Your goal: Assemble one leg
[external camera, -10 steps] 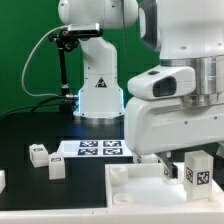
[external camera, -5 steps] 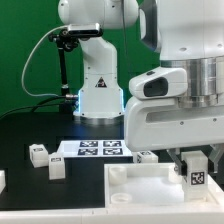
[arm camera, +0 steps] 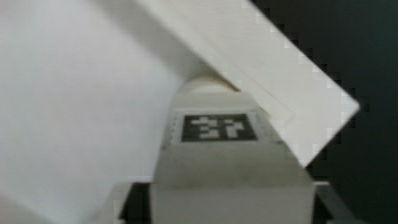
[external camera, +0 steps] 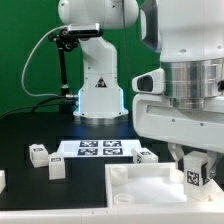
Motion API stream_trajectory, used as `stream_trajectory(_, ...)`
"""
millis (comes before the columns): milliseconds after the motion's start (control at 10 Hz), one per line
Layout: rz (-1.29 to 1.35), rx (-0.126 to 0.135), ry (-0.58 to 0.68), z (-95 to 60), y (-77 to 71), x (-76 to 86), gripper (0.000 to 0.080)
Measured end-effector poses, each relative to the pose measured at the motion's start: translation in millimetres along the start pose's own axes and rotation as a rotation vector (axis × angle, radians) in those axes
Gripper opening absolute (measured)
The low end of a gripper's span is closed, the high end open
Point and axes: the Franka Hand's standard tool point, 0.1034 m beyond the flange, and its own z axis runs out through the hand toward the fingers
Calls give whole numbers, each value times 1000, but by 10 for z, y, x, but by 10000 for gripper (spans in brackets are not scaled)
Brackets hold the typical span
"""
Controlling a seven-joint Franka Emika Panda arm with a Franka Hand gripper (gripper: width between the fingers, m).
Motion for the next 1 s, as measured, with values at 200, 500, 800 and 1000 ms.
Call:
stream_trajectory(200,290,10,-13,5,17,-14,285)
stream_trajectory(500,222,11,-10,6,17,-9,286)
stream_trajectory(800,-275,0,-36,42,-13,-143,607)
stream_trajectory(1000,-387,-3,-27,41,0,-113,638)
